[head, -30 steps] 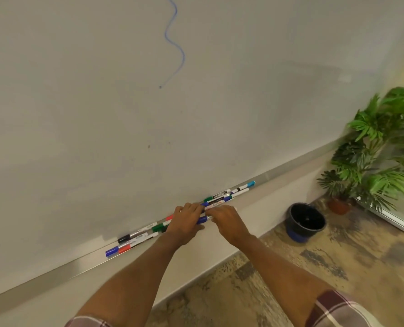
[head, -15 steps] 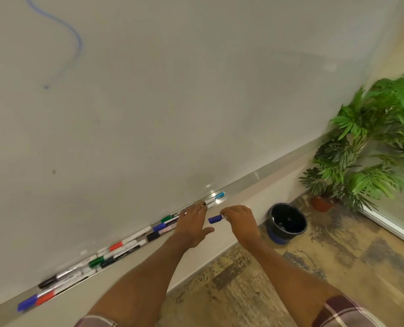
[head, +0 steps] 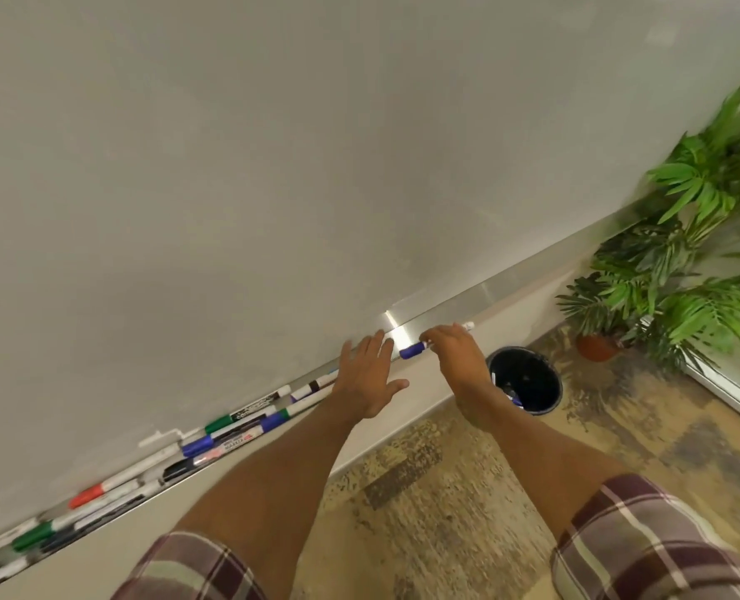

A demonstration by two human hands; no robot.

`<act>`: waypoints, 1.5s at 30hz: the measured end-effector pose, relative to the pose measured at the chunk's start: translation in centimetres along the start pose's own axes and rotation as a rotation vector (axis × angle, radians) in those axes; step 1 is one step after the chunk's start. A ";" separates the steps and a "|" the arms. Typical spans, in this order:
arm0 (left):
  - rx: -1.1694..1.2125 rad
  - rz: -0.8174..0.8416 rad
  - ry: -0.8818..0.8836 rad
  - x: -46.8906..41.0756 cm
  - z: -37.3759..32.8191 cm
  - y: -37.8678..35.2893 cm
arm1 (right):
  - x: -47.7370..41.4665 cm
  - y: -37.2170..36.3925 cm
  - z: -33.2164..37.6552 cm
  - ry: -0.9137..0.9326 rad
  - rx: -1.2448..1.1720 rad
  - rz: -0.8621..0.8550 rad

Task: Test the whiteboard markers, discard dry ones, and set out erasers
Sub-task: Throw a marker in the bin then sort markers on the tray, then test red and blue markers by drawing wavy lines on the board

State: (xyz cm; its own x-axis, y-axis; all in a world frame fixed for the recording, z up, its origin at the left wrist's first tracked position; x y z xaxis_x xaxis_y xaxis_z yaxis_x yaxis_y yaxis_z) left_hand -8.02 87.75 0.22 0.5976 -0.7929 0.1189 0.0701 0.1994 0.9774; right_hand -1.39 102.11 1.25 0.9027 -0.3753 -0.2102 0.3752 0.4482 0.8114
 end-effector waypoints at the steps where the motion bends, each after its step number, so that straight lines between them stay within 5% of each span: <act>1: 0.000 -0.010 0.001 -0.3 -0.1 0.0 | -0.5 0.2 -0.4 0.001 -0.002 -0.005; 21: 0.094 0.006 0.063 -1.1 -1.0 -2.7 | -3.8 -0.9 -6.0 0.101 0.073 0.150; 27: 0.087 -0.003 0.154 1.8 0.4 -3.3 | -1.9 -2.6 -3.0 0.135 0.016 0.123; 35: 0.080 0.073 0.322 7.8 3.0 -6.0 | 2.5 -9.0 4.4 0.355 0.121 0.305; 45: 0.090 0.056 0.485 15.5 8.6 -9.8 | 5.1 -14.4 11.0 0.309 0.216 0.354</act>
State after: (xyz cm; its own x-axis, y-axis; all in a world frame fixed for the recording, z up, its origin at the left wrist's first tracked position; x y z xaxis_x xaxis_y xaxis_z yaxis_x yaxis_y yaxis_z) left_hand -6.36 68.54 -6.05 0.9027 -0.4191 0.0980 -0.0295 0.1668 0.9856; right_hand -4.54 84.87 -5.53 0.9988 0.0410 -0.0273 0.0131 0.3144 0.9492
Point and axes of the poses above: each hand's wrist, its own x-axis away from the middle knuckle, its own y-axis out of the back of the hand, z = x × y, the point moved 5 cm from there along -x, towards the middle knuckle, and after that the axes turned 14 degrees about -x, right-handed, at the moved point
